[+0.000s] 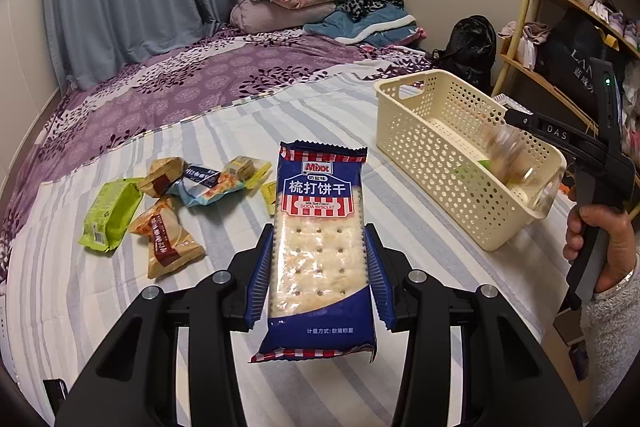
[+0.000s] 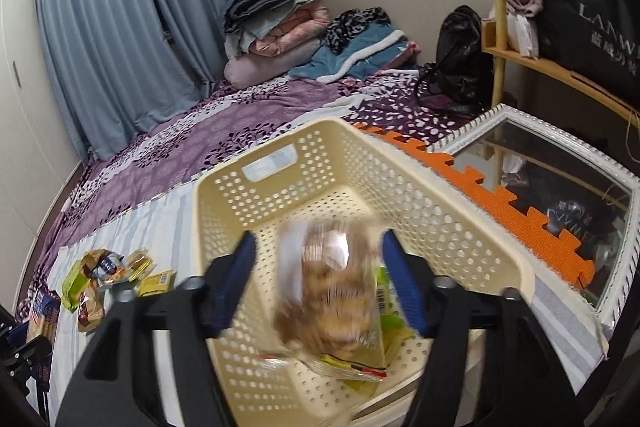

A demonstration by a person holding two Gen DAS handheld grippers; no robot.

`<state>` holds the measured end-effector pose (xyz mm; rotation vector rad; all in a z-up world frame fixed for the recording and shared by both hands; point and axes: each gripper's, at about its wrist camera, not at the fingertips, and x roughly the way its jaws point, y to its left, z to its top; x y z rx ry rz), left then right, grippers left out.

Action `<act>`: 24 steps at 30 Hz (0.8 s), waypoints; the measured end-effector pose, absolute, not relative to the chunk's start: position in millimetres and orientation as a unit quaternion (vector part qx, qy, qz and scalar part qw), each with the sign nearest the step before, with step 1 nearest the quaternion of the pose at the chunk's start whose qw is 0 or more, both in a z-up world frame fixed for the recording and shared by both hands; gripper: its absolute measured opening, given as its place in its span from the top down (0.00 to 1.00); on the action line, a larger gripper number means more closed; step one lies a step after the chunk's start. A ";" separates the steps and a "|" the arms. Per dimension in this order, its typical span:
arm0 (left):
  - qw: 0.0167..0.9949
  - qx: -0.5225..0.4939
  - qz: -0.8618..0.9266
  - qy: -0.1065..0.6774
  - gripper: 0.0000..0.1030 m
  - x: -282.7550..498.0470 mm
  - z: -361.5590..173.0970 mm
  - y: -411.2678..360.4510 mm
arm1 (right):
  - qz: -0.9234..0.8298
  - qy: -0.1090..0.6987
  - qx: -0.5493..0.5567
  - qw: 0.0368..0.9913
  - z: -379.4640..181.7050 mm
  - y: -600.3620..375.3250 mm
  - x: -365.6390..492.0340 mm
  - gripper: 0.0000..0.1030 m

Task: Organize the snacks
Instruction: 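Drop cookie bag into basket from right tool while left tool carries cracker pack, then lower the soda cracker pack into the basket and open the left tool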

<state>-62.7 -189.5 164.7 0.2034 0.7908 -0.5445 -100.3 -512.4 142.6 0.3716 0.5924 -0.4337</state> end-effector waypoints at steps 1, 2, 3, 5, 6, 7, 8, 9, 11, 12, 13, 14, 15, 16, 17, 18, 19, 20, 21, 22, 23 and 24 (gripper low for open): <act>0.881 0.099 -0.264 0.380 0.57 -62.8 165.0 -193.6 | -0.215 0.287 0.181 0.916 142.2 -515.7 -102.2 0.24; 0.880 0.101 -0.267 0.379 0.57 -62.5 165.4 -198.3 | -0.216 0.287 0.183 0.915 141.6 -518.3 -104.1 0.24; 0.879 0.104 -0.270 0.378 0.57 -62.4 166.2 -202.7 | -0.218 0.287 0.185 0.914 140.8 -520.0 -105.9 0.24; 0.877 0.109 -0.279 0.375 0.57 -61.5 168.1 -213.5 | -0.221 0.287 0.190 0.913 137.9 -524.1 -111.2 0.24; 0.876 0.111 -0.285 0.374 0.57 -60.7 169.3 -218.2 | -0.222 0.286 0.192 0.912 136.8 -524.6 -113.9 0.24; 0.874 0.113 -0.290 0.372 0.57 -60.7 170.2 -223.6 | -0.222 0.286 0.193 0.912 135.6 -525.0 -116.6 0.24; 0.873 0.115 -0.296 0.371 0.57 -59.6 171.6 -230.3 | -0.223 0.285 0.194 0.912 134.6 -525.9 -119.9 0.24; 0.871 0.116 -0.301 0.370 0.57 -58.8 172.7 -235.9 | -0.223 0.284 0.195 0.912 134.1 -527.1 -123.0 0.24; 0.868 0.116 -0.313 0.368 0.57 -56.5 175.3 -247.8 | -0.224 0.282 0.198 0.912 133.5 -527.5 -129.0 0.24; 0.866 0.119 -0.320 0.365 0.57 -55.0 177.2 -256.0 | -0.225 0.280 0.199 0.912 133.2 -527.6 -132.4 0.24; 0.865 0.121 -0.326 0.361 0.57 -53.5 178.7 -263.0 | -0.225 0.279 0.198 0.912 133.5 -527.1 -135.0 0.24; 0.864 0.123 -0.332 0.358 0.57 -52.4 180.6 -270.8 | -0.226 0.278 0.197 0.913 133.8 -526.2 -137.5 0.24; 0.862 0.124 -0.340 0.356 0.57 -50.2 182.1 -279.1 | -0.227 0.276 0.195 0.913 134.0 -525.6 -140.3 0.24; 0.859 0.123 -0.347 0.355 0.57 -47.6 183.1 -286.3 | -0.228 0.276 0.192 0.914 134.4 -524.7 -142.4 0.24; 0.857 0.121 -0.352 0.356 0.57 -45.1 183.6 -293.8 | -0.229 0.275 0.190 0.914 135.3 -523.1 -144.1 0.24; 0.855 0.121 -0.358 0.356 0.57 -42.3 184.0 -302.6 | -0.230 0.274 0.188 0.915 136.0 -522.8 -146.4 0.24; 0.852 0.121 -0.364 0.357 0.57 -39.3 183.8 -311.4 | -0.230 0.273 0.188 0.915 136.5 -522.6 -148.1 0.24; 0.850 0.120 -0.368 0.358 0.57 -37.2 183.6 -318.3 | -0.231 0.271 0.187 0.916 136.7 -522.0 -150.6 0.24; 0.846 0.119 -0.374 0.359 0.57 -34.4 183.6 -328.0 | -0.232 0.270 0.186 0.916 137.2 -521.0 -152.8 0.24; 0.844 0.117 -0.380 0.360 0.57 -31.9 183.5 -335.7 | -0.232 0.270 0.186 0.916 137.2 -520.6 -154.8 0.24; 0.842 0.118 -0.384 0.359 0.57 -29.6 183.4 -343.8 | -0.232 0.270 0.187 0.916 136.9 -520.1 -156.3 0.24; 0.841 0.120 -0.387 0.359 0.57 -26.9 182.8 -353.2 | -0.232 0.270 0.188 0.915 136.5 -520.2 -158.1 0.24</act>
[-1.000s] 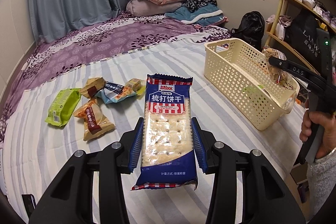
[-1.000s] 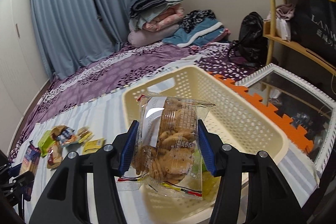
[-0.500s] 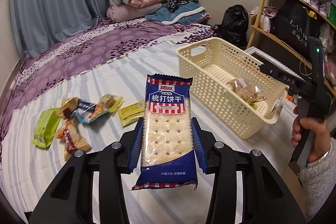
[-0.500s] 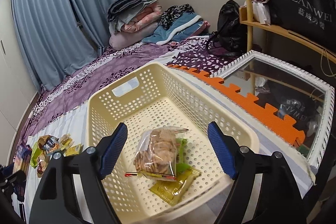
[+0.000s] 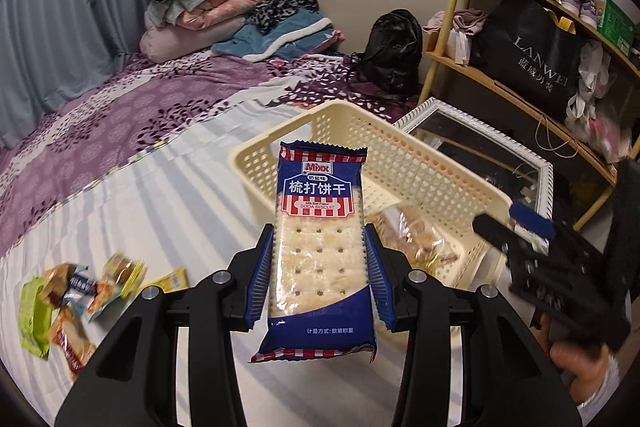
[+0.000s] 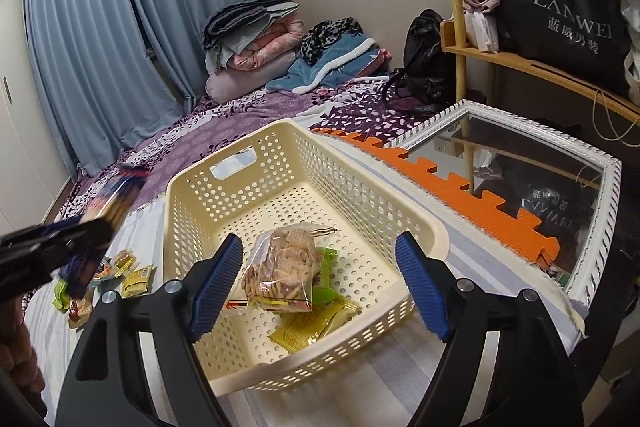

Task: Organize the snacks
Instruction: 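Lower the soda cracker pack into the basket and open the left tool, then withdraw both tools from the basket toward the remaining snacks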

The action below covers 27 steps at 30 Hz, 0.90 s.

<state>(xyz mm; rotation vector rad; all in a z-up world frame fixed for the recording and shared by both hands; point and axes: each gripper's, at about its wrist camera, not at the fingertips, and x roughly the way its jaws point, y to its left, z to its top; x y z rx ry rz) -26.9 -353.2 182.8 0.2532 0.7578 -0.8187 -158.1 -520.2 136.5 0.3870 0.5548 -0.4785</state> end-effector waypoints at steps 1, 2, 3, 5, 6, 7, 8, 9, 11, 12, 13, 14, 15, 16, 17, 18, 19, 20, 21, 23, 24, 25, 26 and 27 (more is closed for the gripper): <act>0.839 0.120 -0.392 0.359 0.57 -24.0 181.9 -361.9 | -0.234 0.270 0.189 0.915 136.2 -521.8 -159.0 0.24; 0.837 0.121 -0.394 0.360 0.57 -20.8 181.1 -369.5 | -0.235 0.270 0.190 0.914 135.8 -522.2 -160.5 0.24; 0.834 0.120 -0.397 0.363 0.57 -17.3 179.6 -377.5 | -0.236 0.270 0.191 0.914 135.6 -522.2 -162.3 0.24; 0.830 0.118 -0.404 0.367 0.57 -11.1 176.9 -392.0 | -0.238 0.272 0.193 0.912 134.7 -522.7 -164.9 0.24; 0.828 0.118 -0.406 0.368 0.57 -8.7 175.5 -398.1 | -0.239 0.272 0.193 0.912 134.3 -523.2 -166.3 0.24; 0.827 0.118 -0.407 0.369 0.57 -6.6 174.3 -403.7 | -0.240 0.273 0.193 0.911 134.2 -523.5 -166.6 0.24; 0.825 0.117 -0.412 0.370 0.57 -4.0 173.1 -408.6 | -0.241 0.273 0.194 0.911 133.7 -524.4 -167.3 0.24; 0.823 0.117 -0.415 0.371 0.57 -2.1 172.2 -414.1 | -0.242 0.273 0.195 0.910 133.3 -525.3 -167.7 0.24; 0.821 0.115 -0.419 0.369 0.52 2.0 170.1 -423.6 | -0.243 0.273 0.198 0.909 132.9 -526.2 -168.3 0.24; 0.820 0.113 -0.423 0.369 0.37 3.0 169.5 -426.6 | -0.243 0.273 0.199 0.909 132.4 -526.2 -168.6 0.24; 0.821 0.110 -0.424 0.366 0.27 4.3 170.1 -428.6 | -0.243 0.274 0.199 0.909 132.3 -526.3 -168.2 0.24; 0.825 0.106 -0.421 0.361 0.12 5.4 171.7 -428.6 | -0.243 0.274 0.199 0.909 132.1 -525.5 -167.6 0.24; 0.830 0.103 -0.417 0.356 0.10 5.6 173.4 -426.4 | -0.242 0.275 0.199 0.909 132.0 -524.7 -167.5 0.24; 0.832 0.102 -0.416 0.354 0.10 6.3 175.2 -424.5 | -0.241 0.275 0.199 0.909 132.0 -524.1 -167.3 0.24; 0.833 0.102 -0.414 0.354 0.10 7.8 176.6 -422.6 | -0.240 0.275 0.200 0.909 132.1 -523.9 -167.1 0.24; 0.835 0.103 -0.408 0.354 0.09 9.9 177.9 -419.2 | -0.238 0.275 0.202 0.910 132.1 -523.2 -166.7 0.24; 0.837 0.104 -0.403 0.354 0.09 11.1 178.6 -416.4 | -0.236 0.274 0.203 0.910 132.2 -522.1 -166.0 0.24; 0.840 0.105 -0.398 0.354 0.09 12.4 179.5 -414.0 | -0.234 0.273 0.204 0.910 132.5 -521.5 -165.4 0.24; 0.843 0.106 -0.392 0.353 0.09 14.4 180.5 -410.4 | -0.231 0.273 0.205 0.911 132.5 -520.3 -164.5 0.24; 0.847 0.106 -0.380 0.355 0.07 19.4 183.1 -404.7 | -0.226 0.272 0.205 0.913 133.7 -517.3 -162.4 0.24; 0.850 0.105 -0.374 0.355 0.05 21.1 184.4 -400.9 | -0.224 0.271 0.204 0.913 134.4 -515.5 -162.0 0.24; 0.853 0.103 -0.369 0.353 0.05 22.1 186.4 -397.1 | -0.222 0.271 0.203 0.914 135.1 -513.1 -161.6 0.24; 0.855 0.102 -0.367 0.352 0.05 22.7 188.2 -394.0 | -0.220 0.271 0.201 0.915 136.2 -510.0 -160.9 0.24; 0.857 0.101 -0.364 0.350 0.05 22.8 190.0 -390.6 | -0.218 0.271 0.200 0.916 137.1 -508.4 -160.5 0.24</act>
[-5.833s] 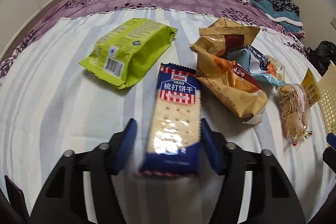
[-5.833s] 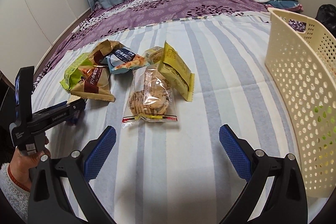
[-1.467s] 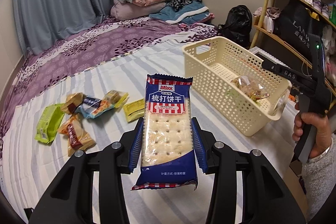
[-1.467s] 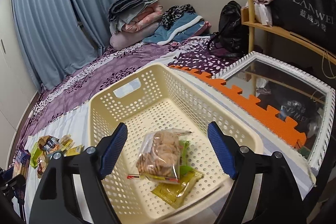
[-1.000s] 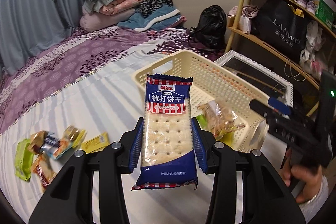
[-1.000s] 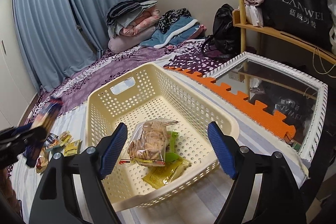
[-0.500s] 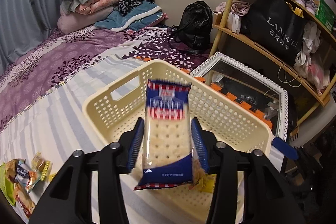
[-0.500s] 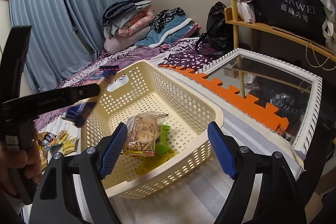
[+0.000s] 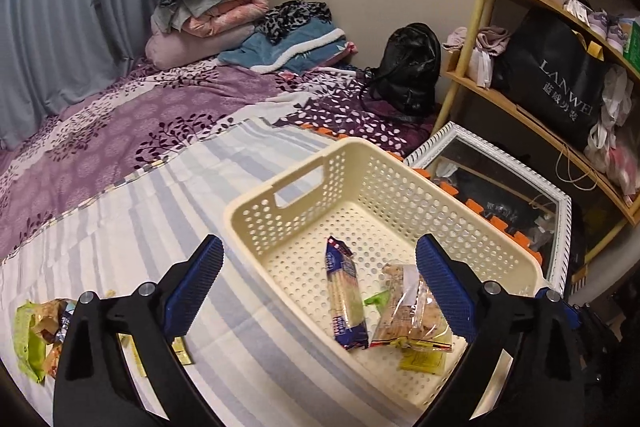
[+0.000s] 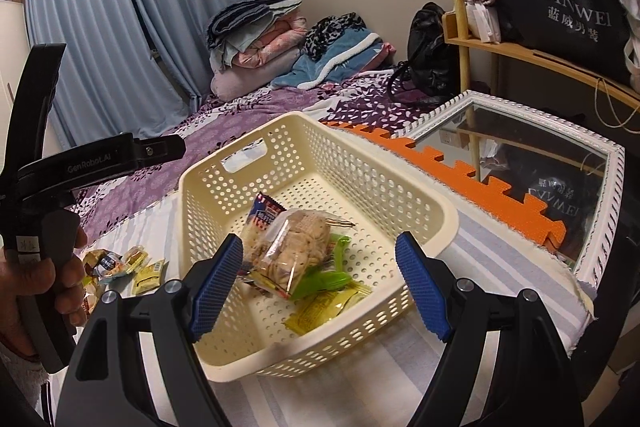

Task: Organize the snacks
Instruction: 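Withdraw both tools from the basket toward the remaining snacks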

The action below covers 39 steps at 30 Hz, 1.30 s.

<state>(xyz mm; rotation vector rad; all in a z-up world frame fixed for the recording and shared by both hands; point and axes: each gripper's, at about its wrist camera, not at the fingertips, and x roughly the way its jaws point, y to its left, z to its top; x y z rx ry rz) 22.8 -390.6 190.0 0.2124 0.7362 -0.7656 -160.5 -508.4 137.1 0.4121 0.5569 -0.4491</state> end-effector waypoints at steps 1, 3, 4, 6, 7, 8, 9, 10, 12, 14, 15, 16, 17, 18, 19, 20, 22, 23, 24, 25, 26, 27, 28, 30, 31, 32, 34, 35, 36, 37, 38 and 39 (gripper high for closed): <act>0.858 0.101 -0.362 0.349 0.05 23.1 191.6 -387.2 | -0.217 0.270 0.200 0.917 138.5 -506.2 -160.4 0.24; 0.861 0.103 -0.358 0.346 0.05 22.3 195.0 -381.9 | -0.213 0.267 0.199 0.918 141.2 -502.5 -160.5 0.24; 0.862 0.103 -0.357 0.345 0.05 21.6 196.3 -378.8 | -0.212 0.266 0.198 0.919 142.8 -500.2 -160.2 0.24; 0.864 0.101 -0.354 0.344 0.04 21.1 199.4 -372.1 | -0.208 0.265 0.196 0.921 145.4 -495.2 -158.9 0.24; 0.865 0.100 -0.352 0.343 0.04 21.0 200.8 -368.4 | -0.205 0.266 0.194 0.922 146.9 -492.6 -157.5 0.24; 0.866 0.098 -0.351 0.343 0.04 20.5 201.9 -365.7 | -0.203 0.266 0.192 0.923 148.0 -490.0 -156.1 0.24; 0.867 0.096 -0.348 0.343 0.04 20.7 203.3 -361.4 | -0.199 0.266 0.190 0.924 149.0 -486.6 -154.9 0.24; 0.868 0.094 -0.347 0.343 0.03 20.9 204.4 -357.7 | -0.196 0.266 0.189 0.925 149.9 -484.1 -153.8 0.24; 0.871 0.091 -0.342 0.342 0.03 22.0 206.8 -349.0 | -0.190 0.266 0.185 0.927 152.0 -478.0 -151.8 0.24; 0.873 0.089 -0.336 0.341 0.03 22.6 209.2 -340.2 | -0.183 0.266 0.182 0.929 154.2 -472.0 -149.3 0.23; 0.875 0.088 -0.333 0.340 0.03 23.0 210.5 -334.6 | -0.180 0.266 0.180 0.930 155.0 -469.2 -148.4 0.23; 0.877 0.087 -0.329 0.339 0.03 23.5 211.7 -329.6 | -0.178 0.266 0.178 0.930 156.1 -466.6 -147.3 0.23; 0.880 0.085 -0.325 0.337 0.03 24.4 213.0 -323.0 | -0.175 0.267 0.177 0.931 157.2 -463.5 -146.1 0.23; 0.881 0.082 -0.321 0.337 0.03 25.1 213.8 -317.6 | -0.171 0.267 0.175 0.932 158.2 -460.1 -144.6 0.23; 0.882 0.079 -0.318 0.338 0.03 25.9 214.3 -312.5 | -0.168 0.268 0.173 0.933 159.3 -456.7 -143.1 0.23; 0.884 0.076 -0.314 0.338 0.03 27.3 214.9 -305.6 | -0.165 0.268 0.171 0.934 159.9 -453.7 -141.9 0.23; 0.887 0.072 -0.306 0.339 0.03 29.5 215.0 -294.3 | -0.158 0.269 0.167 0.935 161.7 -445.0 -138.4 0.23; 0.888 0.070 -0.302 0.340 0.03 30.4 215.1 -288.8 | -0.154 0.270 0.165 0.936 162.6 -441.0 -136.6 0.23; 0.889 0.067 -0.297 0.341 0.03 31.8 214.5 -281.7 | -0.150 0.271 0.162 0.937 163.4 -436.2 -134.7 0.23; 0.891 0.065 -0.292 0.342 0.03 33.0 213.9 -275.1 | -0.146 0.272 0.159 0.938 164.1 -431.8 -133.0 0.23; 0.892 0.062 -0.287 0.343 0.03 34.1 212.9 -268.1 | -0.142 0.273 0.157 0.938 164.1 -427.8 -131.5 0.23; 0.893 0.059 -0.283 0.344 0.03 35.2 212.0 -261.8 | -0.138 0.274 0.155 0.939 164.3 -422.9 -129.4 0.23; 0.894 0.057 -0.279 0.346 0.03 36.1 211.3 -255.1 | -0.134 0.275 0.154 0.939 164.4 -418.9 -127.6 0.22; 0.896 0.051 -0.270 0.348 0.03 38.3 209.8 -240.8 | -0.128 0.275 0.151 0.941 165.1 -410.9 -124.7 0.16; 0.897 0.049 -0.266 0.349 0.03 39.0 209.3 -234.5 | -0.126 0.276 0.148 0.941 165.2 -406.9 -123.1 0.15; 0.898 0.048 -0.262 0.350 0.03 40.2 208.6 -227.3 | -0.123 0.278 0.146 0.942 165.4 -402.6 -121.5 0.15; 0.901 0.045 -0.251 0.351 0.03 43.0 207.0 -211.8 | -0.116 0.281 0.140 0.942 165.7 -394.3 -117.6 0.15; 0.903 0.041 -0.244 0.352 0.03 45.2 205.7 -202.6 | -0.113 0.282 0.138 0.943 165.8 -390.7 -115.5 0.15; 0.903 0.037 -0.239 0.354 0.03 46.9 204.4 -195.0 | -0.109 0.284 0.136 0.943 165.6 -386.3 -113.2 0.15; 0.905 0.033 -0.232 0.356 0.03 49.2 202.8 -186.1 | -0.105 0.286 0.134 0.943 165.2 -382.3 -110.9 0.15; 0.906 0.028 -0.223 0.358 0.03 51.8 201.4 -176.4 | -0.101 0.289 0.132 0.943 164.6 -377.8 -108.3 0.15; 0.907 0.022 -0.215 0.361 0.03 54.4 199.9 -167.6 | -0.098 0.291 0.130 0.943 163.8 -374.4 -106.3 0.15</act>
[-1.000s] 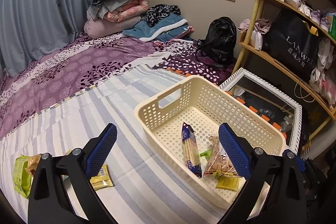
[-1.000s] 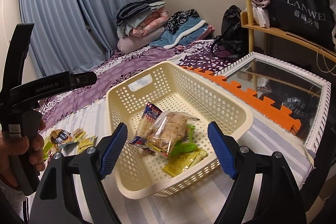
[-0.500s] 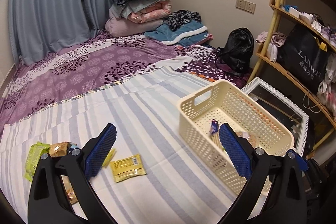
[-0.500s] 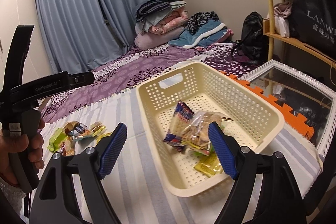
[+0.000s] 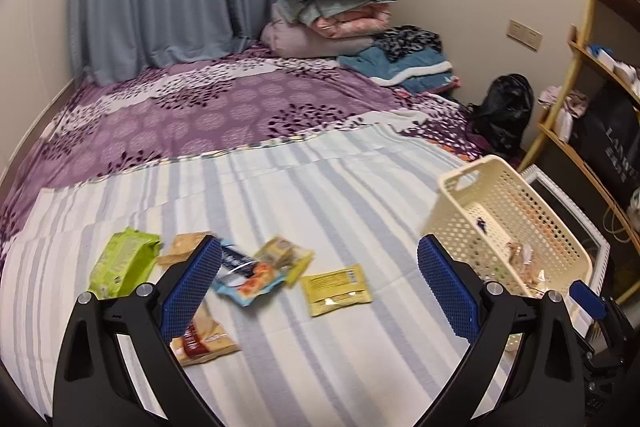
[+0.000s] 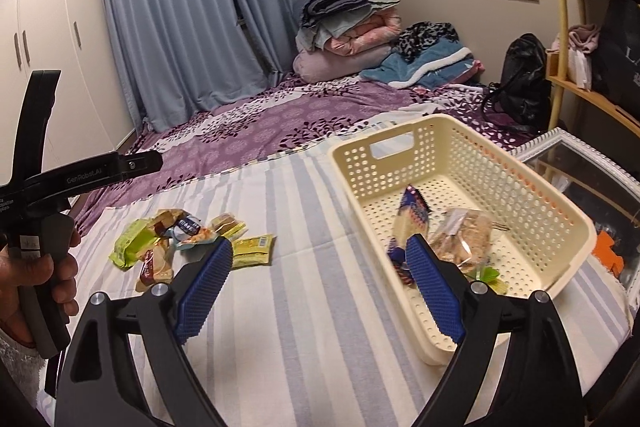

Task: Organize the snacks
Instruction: 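Withdraw both tools from the basket toward the remaining snacks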

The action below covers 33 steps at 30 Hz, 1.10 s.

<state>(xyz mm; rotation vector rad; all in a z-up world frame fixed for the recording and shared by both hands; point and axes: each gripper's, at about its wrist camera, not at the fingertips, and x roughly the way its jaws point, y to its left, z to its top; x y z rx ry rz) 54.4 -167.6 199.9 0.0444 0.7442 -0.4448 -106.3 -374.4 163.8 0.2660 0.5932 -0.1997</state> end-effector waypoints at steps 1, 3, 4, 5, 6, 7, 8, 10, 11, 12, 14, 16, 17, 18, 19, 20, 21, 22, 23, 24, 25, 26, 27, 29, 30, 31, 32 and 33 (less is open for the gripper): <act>0.908 0.016 -0.209 0.362 0.03 56.6 198.8 -159.3 | -0.094 0.293 0.129 0.943 163.0 -370.8 -104.4 0.15; 0.910 0.005 -0.195 0.366 0.03 60.5 195.9 -142.2 | -0.086 0.299 0.126 0.942 161.0 -362.7 -100.3 0.15; 0.911 0.000 -0.189 0.367 0.03 62.7 194.7 -133.8 | -0.082 0.302 0.124 0.942 159.7 -359.2 -98.5 0.15; 0.911 -0.004 -0.183 0.369 0.03 64.2 193.4 -126.6 | -0.078 0.304 0.122 0.941 158.7 -354.6 -96.4 0.15; 0.912 -0.007 -0.175 0.371 0.03 66.6 191.4 -117.9 | -0.075 0.308 0.120 0.941 157.2 -350.3 -94.3 0.15; 0.912 -0.009 -0.170 0.373 0.03 68.4 189.4 -111.4 | -0.072 0.310 0.118 0.941 155.7 -346.9 -92.4 0.15; 0.913 -0.013 -0.163 0.375 0.03 70.6 187.1 -103.7 | -0.069 0.313 0.116 0.940 154.2 -343.8 -90.8 0.15; 0.913 -0.019 -0.152 0.379 0.03 75.4 183.7 -93.5 | -0.063 0.320 0.115 0.938 150.4 -338.0 -86.9 0.15; 0.912 -0.023 -0.146 0.382 0.03 77.6 180.8 -87.2 | -0.059 0.324 0.116 0.937 148.3 -335.5 -85.0 0.15; 0.912 -0.026 -0.142 0.384 0.03 78.2 177.3 -83.4 | -0.057 0.327 0.117 0.936 146.6 -335.0 -83.0 0.15; 0.910 -0.031 -0.133 0.391 0.03 80.6 169.8 -76.1 | -0.054 0.332 0.115 0.935 144.4 -331.7 -79.4 0.15; 0.908 -0.033 -0.123 0.399 0.03 83.6 159.5 -69.9 | -0.050 0.336 0.113 0.934 141.9 -328.6 -76.4 0.15; 0.907 -0.034 -0.119 0.403 0.03 85.1 154.6 -68.1 | -0.048 0.338 0.111 0.933 140.5 -326.8 -74.6 0.15; 0.905 -0.036 -0.113 0.409 0.03 87.5 147.7 -66.1 | -0.047 0.340 0.109 0.933 139.1 -325.5 -73.4 0.15; 0.902 -0.038 -0.109 0.415 0.03 89.8 141.1 -64.9 | -0.046 0.343 0.108 0.932 137.4 -324.1 -71.9 0.15; 0.900 -0.038 -0.104 0.422 0.03 92.7 134.1 -64.0 | -0.045 0.345 0.108 0.931 136.3 -323.8 -70.7 0.15; 0.897 -0.039 -0.100 0.429 0.03 94.1 127.2 -63.5 | -0.044 0.347 0.107 0.931 134.3 -322.3 -68.9 0.15; 0.895 -0.040 -0.096 0.434 0.03 94.4 119.9 -64.1 | -0.043 0.349 0.107 0.930 132.5 -321.8 -67.8 0.15; 0.893 -0.041 -0.093 0.439 0.03 96.7 113.6 -64.1 | -0.043 0.352 0.106 0.929 130.2 -321.5 -67.1 0.15; 0.891 -0.041 -0.090 0.444 0.03 98.2 107.7 -64.9 | -0.043 0.355 0.107 0.928 127.8 -321.6 -65.8 0.15; 0.889 -0.041 -0.086 0.449 0.03 100.6 102.0 -65.0 | -0.043 0.358 0.107 0.927 125.9 -321.9 -64.7 0.15; 0.887 -0.041 -0.083 0.453 0.03 102.6 96.0 -65.0 | -0.044 0.360 0.108 0.926 123.4 -322.2 -63.4 0.15; 0.884 -0.041 -0.078 0.458 0.03 105.4 89.5 -65.2 | -0.044 0.363 0.108 0.925 121.7 -322.8 -62.5 0.15; 0.880 -0.042 -0.072 0.468 0.03 110.8 77.7 -65.4 | -0.044 0.366 0.109 0.923 118.5 -324.1 -60.7 0.15; 0.878 -0.042 -0.069 0.471 0.03 112.5 72.6 -65.5 | -0.045 0.369 0.110 0.922 116.6 -324.8 -59.4 0.15; 0.876 -0.043 -0.067 0.475 0.03 114.8 67.6 -65.4 | -0.045 0.370 0.110 0.921 115.1 -325.5 -58.2 0.15; 0.875 -0.043 -0.066 0.478 0.03 116.8 63.4 -65.7 | -0.045 0.372 0.111 0.920 113.3 -325.9 -57.0 0.15; 0.874 -0.042 -0.064 0.480 0.03 118.2 59.8 -66.0 | -0.044 0.374 0.111 0.920 111.2 -326.2 -55.7 0.15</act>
